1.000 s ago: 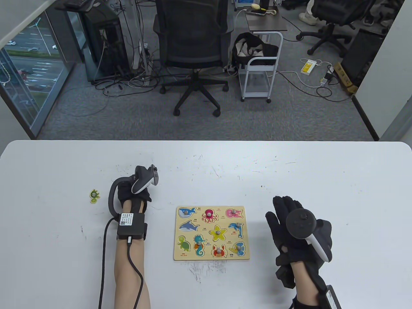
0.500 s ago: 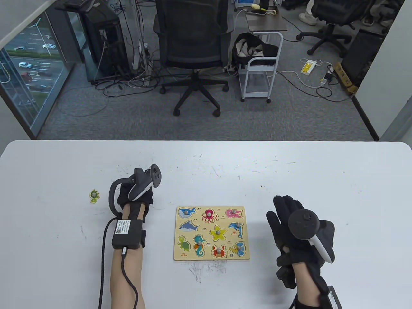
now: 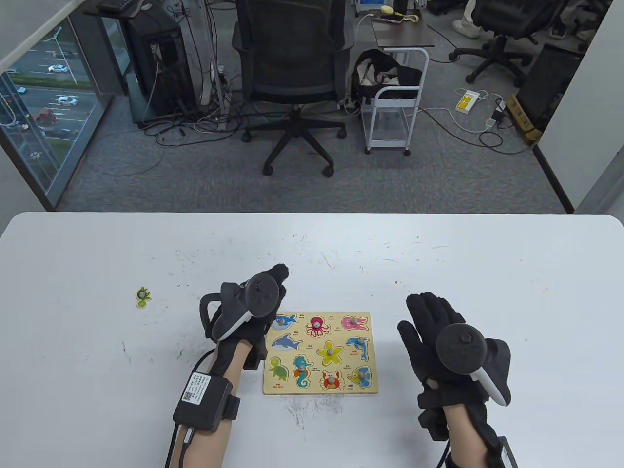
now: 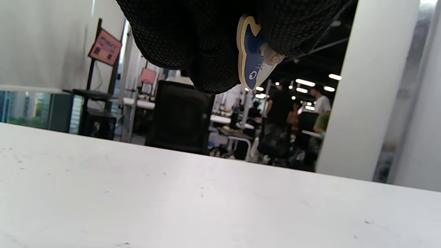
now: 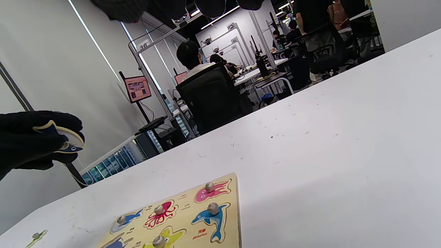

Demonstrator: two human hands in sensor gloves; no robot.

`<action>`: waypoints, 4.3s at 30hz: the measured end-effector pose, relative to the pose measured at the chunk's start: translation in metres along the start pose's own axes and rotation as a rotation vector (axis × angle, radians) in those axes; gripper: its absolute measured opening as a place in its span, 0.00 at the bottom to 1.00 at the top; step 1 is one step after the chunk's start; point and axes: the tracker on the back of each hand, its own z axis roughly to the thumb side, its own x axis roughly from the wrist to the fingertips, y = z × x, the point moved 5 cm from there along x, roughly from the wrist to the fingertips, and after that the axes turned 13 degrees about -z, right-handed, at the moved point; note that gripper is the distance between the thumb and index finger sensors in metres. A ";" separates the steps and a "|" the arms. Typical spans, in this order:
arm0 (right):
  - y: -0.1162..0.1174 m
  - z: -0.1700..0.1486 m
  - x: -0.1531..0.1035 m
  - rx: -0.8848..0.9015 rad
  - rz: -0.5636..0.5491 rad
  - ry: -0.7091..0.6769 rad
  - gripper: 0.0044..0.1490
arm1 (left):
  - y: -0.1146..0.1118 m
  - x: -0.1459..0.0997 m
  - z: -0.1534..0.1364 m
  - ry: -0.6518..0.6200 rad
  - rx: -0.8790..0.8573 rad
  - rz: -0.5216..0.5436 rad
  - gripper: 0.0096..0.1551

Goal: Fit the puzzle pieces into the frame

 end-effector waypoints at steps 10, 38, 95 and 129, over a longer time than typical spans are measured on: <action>0.018 0.026 -0.005 0.044 0.056 -0.102 0.40 | -0.005 -0.043 0.040 -0.137 -0.205 0.055 0.30; 0.052 0.070 -0.020 0.137 0.267 -0.319 0.32 | -0.011 -0.086 0.083 -0.460 -0.084 0.074 0.27; 0.079 0.035 -0.012 0.808 0.375 0.024 0.32 | 0.002 -0.116 0.111 -0.137 0.176 0.322 0.26; 0.014 0.006 0.000 -0.121 -0.055 -0.018 0.43 | -0.025 -0.028 0.060 0.054 0.540 -0.115 0.24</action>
